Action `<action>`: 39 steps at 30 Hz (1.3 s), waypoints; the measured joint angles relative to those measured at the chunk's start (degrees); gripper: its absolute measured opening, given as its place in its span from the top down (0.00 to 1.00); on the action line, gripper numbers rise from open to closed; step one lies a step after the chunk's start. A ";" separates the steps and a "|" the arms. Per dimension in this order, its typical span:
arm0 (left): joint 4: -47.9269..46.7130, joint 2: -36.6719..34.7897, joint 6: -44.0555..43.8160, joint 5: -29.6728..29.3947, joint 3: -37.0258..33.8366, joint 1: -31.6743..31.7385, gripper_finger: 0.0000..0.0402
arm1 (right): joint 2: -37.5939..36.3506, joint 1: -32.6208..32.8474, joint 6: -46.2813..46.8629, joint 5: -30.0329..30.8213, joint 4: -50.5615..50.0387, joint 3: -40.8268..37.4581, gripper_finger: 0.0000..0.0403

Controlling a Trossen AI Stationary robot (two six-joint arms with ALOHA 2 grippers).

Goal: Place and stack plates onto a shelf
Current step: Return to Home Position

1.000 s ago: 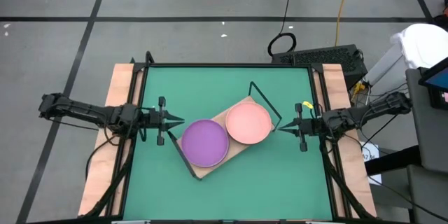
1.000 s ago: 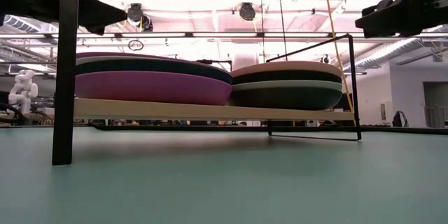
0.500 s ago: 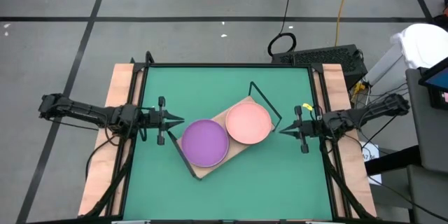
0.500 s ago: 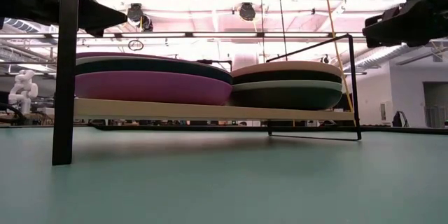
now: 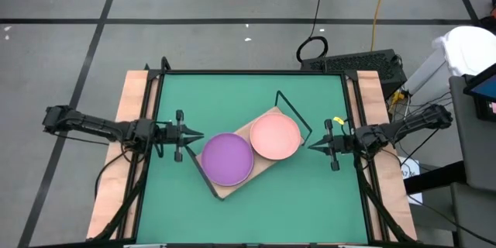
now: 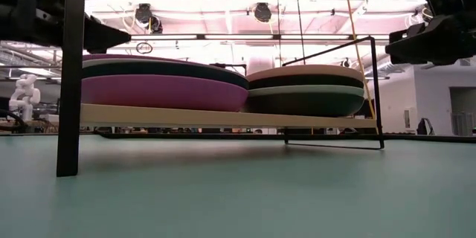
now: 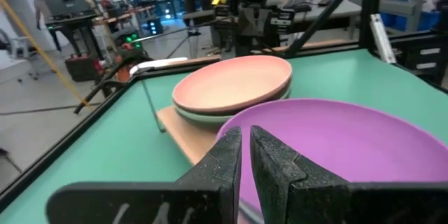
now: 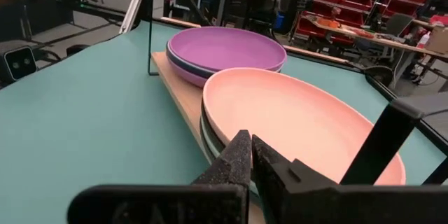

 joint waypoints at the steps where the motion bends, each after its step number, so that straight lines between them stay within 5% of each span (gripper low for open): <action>1: 0.00 -0.63 -0.09 -0.02 -0.49 0.41 0.90 | -0.04 -0.01 0.13 0.03 -0.01 -0.07 1.00; 20: -4.84 -10.71 -1.35 5.77 -3.28 3.66 0.90 | -4.25 -0.03 0.73 4.13 -2.99 -0.15 1.00; 39: -5.96 -11.85 -0.90 5.73 -3.28 3.66 0.90 | -12.34 -0.06 -1.00 5.80 -4.91 -1.43 1.00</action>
